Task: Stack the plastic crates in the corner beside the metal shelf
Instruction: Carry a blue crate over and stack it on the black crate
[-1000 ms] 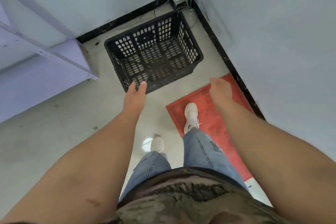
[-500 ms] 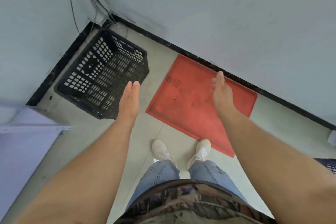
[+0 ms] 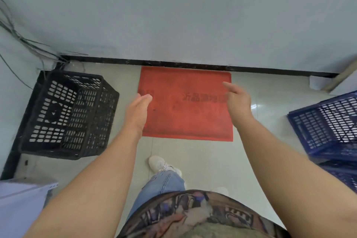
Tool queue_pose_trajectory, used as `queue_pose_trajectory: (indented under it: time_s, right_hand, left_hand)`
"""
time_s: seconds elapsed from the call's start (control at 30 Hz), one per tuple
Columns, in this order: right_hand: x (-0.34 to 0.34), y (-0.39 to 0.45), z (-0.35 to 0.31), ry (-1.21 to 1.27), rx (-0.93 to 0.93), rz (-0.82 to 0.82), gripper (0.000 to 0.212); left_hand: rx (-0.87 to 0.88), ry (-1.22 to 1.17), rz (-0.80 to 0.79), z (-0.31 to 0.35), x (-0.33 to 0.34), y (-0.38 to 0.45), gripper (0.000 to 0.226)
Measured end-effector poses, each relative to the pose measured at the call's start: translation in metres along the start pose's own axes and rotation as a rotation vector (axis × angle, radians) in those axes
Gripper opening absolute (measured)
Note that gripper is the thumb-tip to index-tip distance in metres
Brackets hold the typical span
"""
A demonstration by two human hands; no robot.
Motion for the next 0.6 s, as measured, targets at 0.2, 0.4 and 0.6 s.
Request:
queue_pose_trajectory:
  time_s: [0.2,0.4,0.6]
  right_hand:
    - [-0.116,-0.021,0.0,0.153,0.009,-0.016,0.051]
    - [-0.245,-0.041,0.007,0.198,-0.028,0.118,0.056]
    - [-0.356,-0.062,0.027,0.277,-0.001,0.296,0.057]
  left_hand:
    - [0.12,-0.001,-0.132,0.047,0.092,-0.069,0.042]
    - [0.239,0.029,-0.269,0.09,0.201,-0.14,0.048]
    - [0.297,0.065,-0.42,0.113,0.291,-0.203,0.057]
Point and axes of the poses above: each hand's wrist, its own y-axis towards the middle knuckle, its own x-axis out of the palm, z = x × y, the point moved 7 cm from there along y, towards the middle knuckle, and after that the axes turned 15 degrees about y, right-handed, at the moved point
